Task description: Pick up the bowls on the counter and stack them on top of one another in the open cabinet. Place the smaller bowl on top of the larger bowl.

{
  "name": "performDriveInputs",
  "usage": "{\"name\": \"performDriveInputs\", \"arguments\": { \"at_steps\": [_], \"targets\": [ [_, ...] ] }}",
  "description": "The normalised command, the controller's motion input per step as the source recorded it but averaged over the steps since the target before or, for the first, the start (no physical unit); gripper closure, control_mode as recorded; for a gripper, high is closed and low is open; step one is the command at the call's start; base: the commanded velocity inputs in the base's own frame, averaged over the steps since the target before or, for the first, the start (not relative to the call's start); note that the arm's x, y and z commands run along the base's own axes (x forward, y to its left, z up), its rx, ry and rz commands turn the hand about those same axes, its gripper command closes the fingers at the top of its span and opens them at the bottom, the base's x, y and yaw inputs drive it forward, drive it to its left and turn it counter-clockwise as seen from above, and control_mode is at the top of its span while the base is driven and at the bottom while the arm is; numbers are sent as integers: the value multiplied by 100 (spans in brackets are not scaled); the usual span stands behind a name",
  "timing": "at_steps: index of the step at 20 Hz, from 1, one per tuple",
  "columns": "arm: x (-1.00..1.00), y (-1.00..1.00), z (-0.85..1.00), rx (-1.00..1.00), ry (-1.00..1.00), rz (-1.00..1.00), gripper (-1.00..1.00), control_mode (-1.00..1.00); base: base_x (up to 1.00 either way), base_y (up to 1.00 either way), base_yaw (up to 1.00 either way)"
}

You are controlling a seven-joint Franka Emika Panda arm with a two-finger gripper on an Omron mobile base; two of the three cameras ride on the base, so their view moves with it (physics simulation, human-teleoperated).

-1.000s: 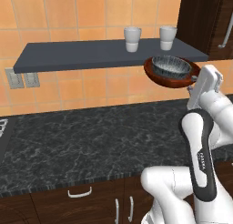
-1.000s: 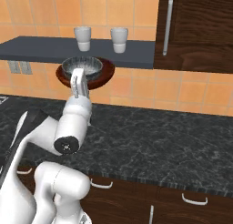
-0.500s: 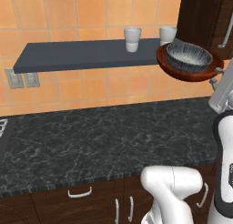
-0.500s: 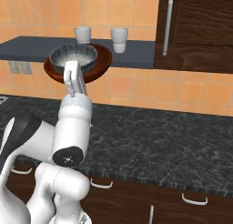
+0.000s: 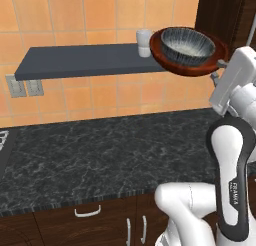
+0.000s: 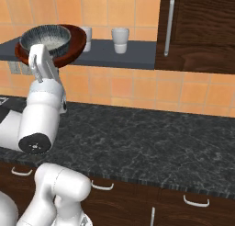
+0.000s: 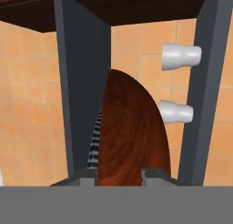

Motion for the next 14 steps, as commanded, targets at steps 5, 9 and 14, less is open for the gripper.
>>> {"name": "performDriveInputs", "arguments": {
  "at_steps": [5,9,14],
  "targets": [
    [36,60,2,3,-1,6,100,-100,0,0,0],
    [44,62,3,0,0,8,100,-100,0,0,0],
    [47,42,0,0,0,3,100,-100,0,0,0]
  ]
}}
